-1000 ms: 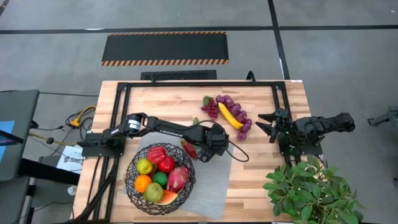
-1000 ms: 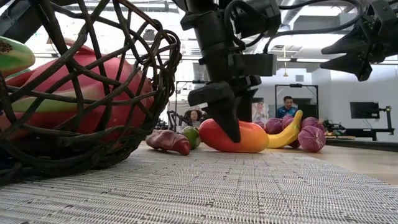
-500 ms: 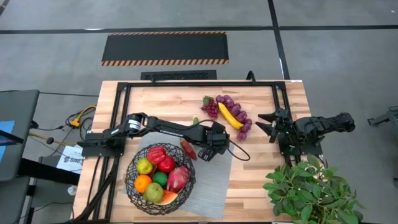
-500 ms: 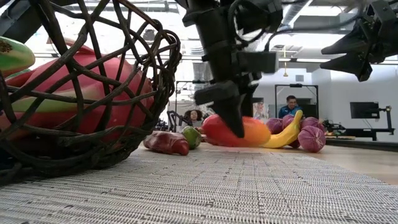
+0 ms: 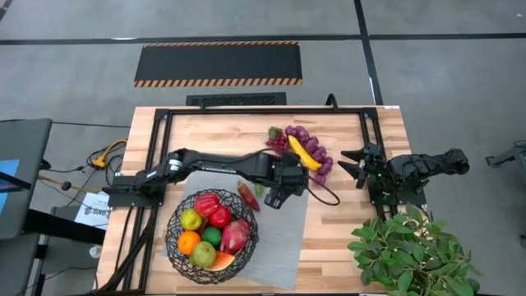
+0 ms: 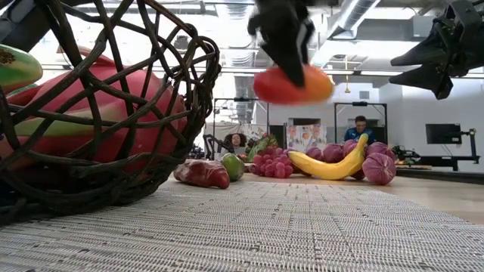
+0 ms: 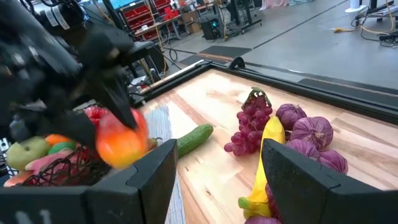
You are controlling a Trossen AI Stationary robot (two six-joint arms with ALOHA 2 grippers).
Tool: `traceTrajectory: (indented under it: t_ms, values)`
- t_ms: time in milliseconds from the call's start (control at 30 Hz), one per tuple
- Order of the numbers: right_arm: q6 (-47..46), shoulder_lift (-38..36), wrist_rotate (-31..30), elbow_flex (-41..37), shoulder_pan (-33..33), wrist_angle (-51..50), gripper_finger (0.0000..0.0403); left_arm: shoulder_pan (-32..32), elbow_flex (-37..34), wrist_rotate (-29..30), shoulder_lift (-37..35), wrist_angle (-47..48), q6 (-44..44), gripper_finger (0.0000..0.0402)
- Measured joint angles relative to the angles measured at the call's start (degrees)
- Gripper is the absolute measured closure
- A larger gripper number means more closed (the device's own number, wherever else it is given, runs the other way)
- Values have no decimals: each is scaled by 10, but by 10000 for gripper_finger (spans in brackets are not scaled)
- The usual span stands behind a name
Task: Build produce basket
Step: Put the orange mango into the mesh basket
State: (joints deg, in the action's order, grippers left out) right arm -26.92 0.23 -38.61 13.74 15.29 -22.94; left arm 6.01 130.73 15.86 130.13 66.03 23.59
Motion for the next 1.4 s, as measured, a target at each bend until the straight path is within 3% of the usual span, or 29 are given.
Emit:
traceTrajectory:
  t_ms: [100,300,567,767,933,1167,1400]
  values:
    - [0,0,0,0,0,0,148,9,43,-1,-6,78,-39,166]
    - [2,0,-1,0,0,-14,148,38,-7,-55,-77,178,-138,166]
    - [0,0,-3,0,0,-43,148,116,-55,-65,-122,239,-225,166]
    - [0,0,-3,0,0,-51,148,175,-106,-58,-152,235,-250,166]
    - [-1,0,-3,0,0,-52,148,211,-183,-7,-186,224,-237,166]
    - [-1,0,-3,0,0,-49,148,222,-356,33,-269,93,-223,158]
    - [-18,0,-3,0,0,-48,148,220,-431,51,-295,38,-182,139]
